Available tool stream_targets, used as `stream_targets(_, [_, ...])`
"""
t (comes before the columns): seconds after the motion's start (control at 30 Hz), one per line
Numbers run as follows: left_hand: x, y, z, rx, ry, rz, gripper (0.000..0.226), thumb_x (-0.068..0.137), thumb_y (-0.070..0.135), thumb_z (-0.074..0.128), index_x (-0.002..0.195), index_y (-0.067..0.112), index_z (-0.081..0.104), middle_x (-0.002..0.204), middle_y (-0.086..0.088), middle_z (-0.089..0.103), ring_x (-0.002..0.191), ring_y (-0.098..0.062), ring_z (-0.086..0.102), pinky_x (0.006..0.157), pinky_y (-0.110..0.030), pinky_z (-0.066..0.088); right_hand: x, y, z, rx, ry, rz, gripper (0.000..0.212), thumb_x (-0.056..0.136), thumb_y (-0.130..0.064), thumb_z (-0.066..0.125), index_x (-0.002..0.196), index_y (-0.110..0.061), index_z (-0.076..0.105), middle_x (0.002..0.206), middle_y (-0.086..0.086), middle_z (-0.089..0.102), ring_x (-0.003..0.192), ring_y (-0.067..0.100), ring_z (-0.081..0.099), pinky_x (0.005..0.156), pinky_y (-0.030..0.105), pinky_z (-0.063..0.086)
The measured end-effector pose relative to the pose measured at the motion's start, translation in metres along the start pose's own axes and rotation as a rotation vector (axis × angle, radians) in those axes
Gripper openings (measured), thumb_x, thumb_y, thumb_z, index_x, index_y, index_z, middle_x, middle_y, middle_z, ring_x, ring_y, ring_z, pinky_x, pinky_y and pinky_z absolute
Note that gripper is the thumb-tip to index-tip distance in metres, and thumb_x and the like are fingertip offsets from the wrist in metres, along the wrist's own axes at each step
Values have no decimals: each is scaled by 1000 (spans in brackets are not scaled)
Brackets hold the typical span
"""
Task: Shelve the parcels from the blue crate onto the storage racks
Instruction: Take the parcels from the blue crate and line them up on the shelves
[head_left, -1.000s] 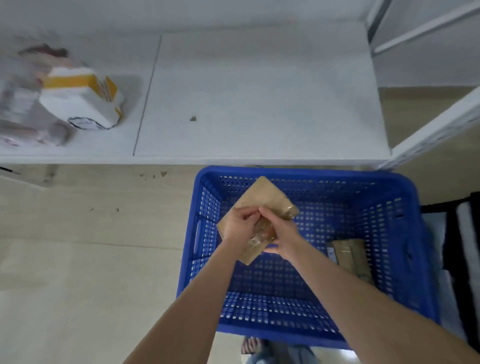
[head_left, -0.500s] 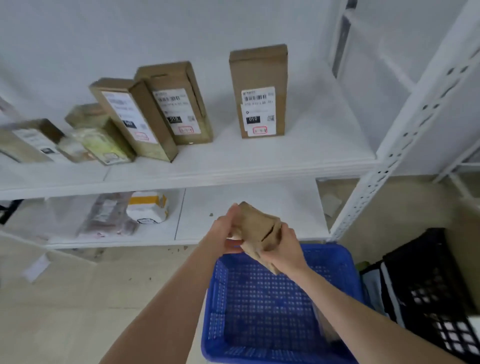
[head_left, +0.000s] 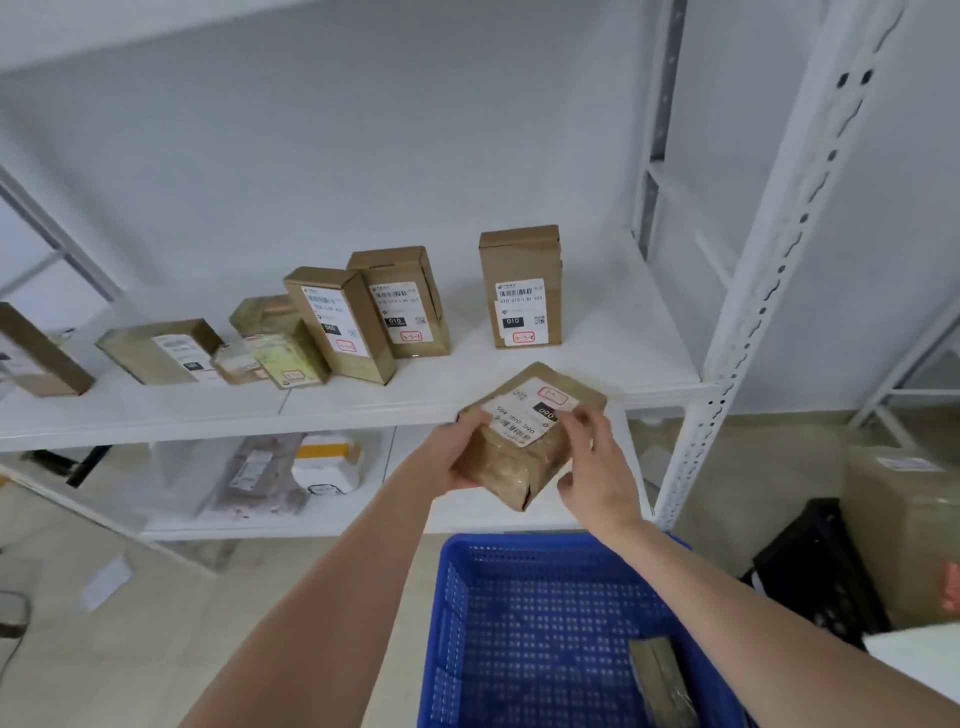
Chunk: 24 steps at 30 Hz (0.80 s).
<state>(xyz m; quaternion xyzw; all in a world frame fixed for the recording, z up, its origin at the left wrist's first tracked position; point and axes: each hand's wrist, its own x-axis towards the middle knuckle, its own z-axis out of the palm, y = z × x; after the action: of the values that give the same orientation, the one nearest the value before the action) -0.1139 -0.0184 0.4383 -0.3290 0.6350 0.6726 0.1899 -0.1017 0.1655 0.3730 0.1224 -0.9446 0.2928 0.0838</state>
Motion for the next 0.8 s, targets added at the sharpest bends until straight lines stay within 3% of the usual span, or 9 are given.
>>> stream_targets(0.1, [-7, 13, -13, -5, -24, 93, 28, 85, 25, 62, 109, 13, 55, 93, -7, 67, 81, -22, 65, 61, -34, 54, 14, -6, -20, 313, 83, 379, 61, 90, -10, 57, 145, -17, 31, 150, 9, 26, 128, 27, 44, 100, 36, 40])
stream_targets(0.23, [-23, 34, -37, 63, -80, 195, 21, 85, 21, 60, 106, 17, 57, 92, -4, 66, 83, -18, 62, 66, -34, 54, 34, -25, -47, 840, 91, 700, 72, 91, -48, 55, 149, -17, 25, 153, 10, 29, 139, 27, 32, 110, 42, 29])
stream_targets(0.3, [-36, 53, -53, 208, -132, 247, 16, 82, 18, 61, 97, 21, 59, 87, -1, 65, 82, -16, 58, 67, -29, 50, 40, -38, -60, 859, 93, 687, 83, 84, -55, 61, 149, -19, 24, 155, 9, 26, 140, 27, 29, 110, 41, 28])
stream_targets(0.4, [-58, 90, -69, 603, -236, 327, 45, 60, 18, 59, 104, 27, 60, 83, 1, 64, 78, -14, 53, 67, -24, 43, 50, -57, -79, 646, 6, 507, 91, 74, -53, 73, 148, -24, 28, 153, 3, 30, 138, 23, 33, 110, 40, 31])
stream_targets(0.5, [-80, 121, -65, 832, -327, 361, 56, 54, 13, 54, 108, 28, 59, 96, -4, 67, 86, -20, 63, 71, -28, 48, 63, -83, -93, 503, -309, 312, 84, 74, -53, 73, 145, -29, 35, 146, -2, 41, 134, 19, 39, 110, 37, 32])
stream_targets(0.57, [-91, 132, -60, 855, -354, 369, 53, 56, 10, 54, 106, 28, 58, 90, -7, 68, 76, -21, 68, 61, -26, 53, 66, -99, -96, 511, -569, 297, 77, 77, -57, 66, 143, -30, 37, 141, -4, 48, 130, 19, 44, 109, 39, 29])
stream_targets(0.63, [-96, 138, -60, 846, -320, 419, 50, 63, 6, 54, 110, 24, 57, 81, -4, 66, 66, -17, 67, 51, -21, 51, 65, -108, -91, 630, -713, 325, 69, 73, -62, 66, 133, -35, 47, 126, -5, 61, 117, 19, 55, 106, 48, 36])
stream_targets(0.73, [-99, 139, -62, 804, -230, 544, 47, 77, 0, 50, 120, 20, 55, 86, -1, 62, 63, -12, 64, 47, -17, 48, 63, -120, -82, 655, -667, 338, 53, 77, -48, 72, 124, -32, 54, 110, -3, 70, 105, 20, 64, 98, 45, 47])
stream_targets(0.8, [-93, 140, -65, 823, -91, 670, 53, 82, 9, 54, 133, 21, 46, 113, 0, 58, 82, -15, 65, 59, -16, 51, 63, -124, -79, 702, -528, 379, 48, 77, -41, 73, 121, -27, 58, 104, -1, 72, 100, 21, 66, 94, 43, 50])
